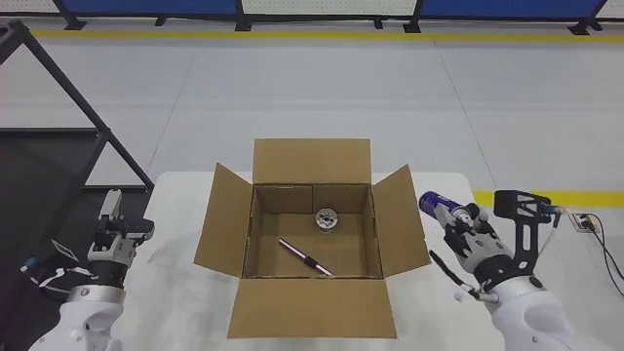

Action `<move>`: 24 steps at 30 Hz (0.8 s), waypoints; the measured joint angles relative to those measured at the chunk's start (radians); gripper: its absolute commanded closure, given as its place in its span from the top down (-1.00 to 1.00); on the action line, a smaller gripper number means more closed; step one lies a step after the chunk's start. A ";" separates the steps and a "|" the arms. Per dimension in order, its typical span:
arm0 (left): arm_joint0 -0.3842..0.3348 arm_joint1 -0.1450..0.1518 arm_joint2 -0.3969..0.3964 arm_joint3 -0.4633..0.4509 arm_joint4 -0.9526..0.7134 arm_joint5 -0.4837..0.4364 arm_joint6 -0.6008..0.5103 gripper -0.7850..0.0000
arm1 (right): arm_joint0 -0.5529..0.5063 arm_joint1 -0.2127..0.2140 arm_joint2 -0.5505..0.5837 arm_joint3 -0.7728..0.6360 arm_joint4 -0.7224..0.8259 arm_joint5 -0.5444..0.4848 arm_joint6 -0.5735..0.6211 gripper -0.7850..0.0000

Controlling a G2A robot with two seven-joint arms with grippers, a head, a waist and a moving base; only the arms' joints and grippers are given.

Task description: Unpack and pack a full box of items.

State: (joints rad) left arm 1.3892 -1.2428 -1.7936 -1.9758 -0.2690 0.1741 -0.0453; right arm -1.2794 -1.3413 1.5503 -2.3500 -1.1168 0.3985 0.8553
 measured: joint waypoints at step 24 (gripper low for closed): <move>0.000 0.000 0.000 0.000 0.000 0.000 0.000 1.00 | -0.034 0.004 0.047 0.118 -0.108 0.149 0.138 -1.00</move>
State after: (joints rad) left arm 1.3892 -1.2428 -1.7936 -1.9758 -0.2690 0.1741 -0.0453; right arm -1.3136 -1.3371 1.5975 -2.2318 -1.2246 0.5476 0.9938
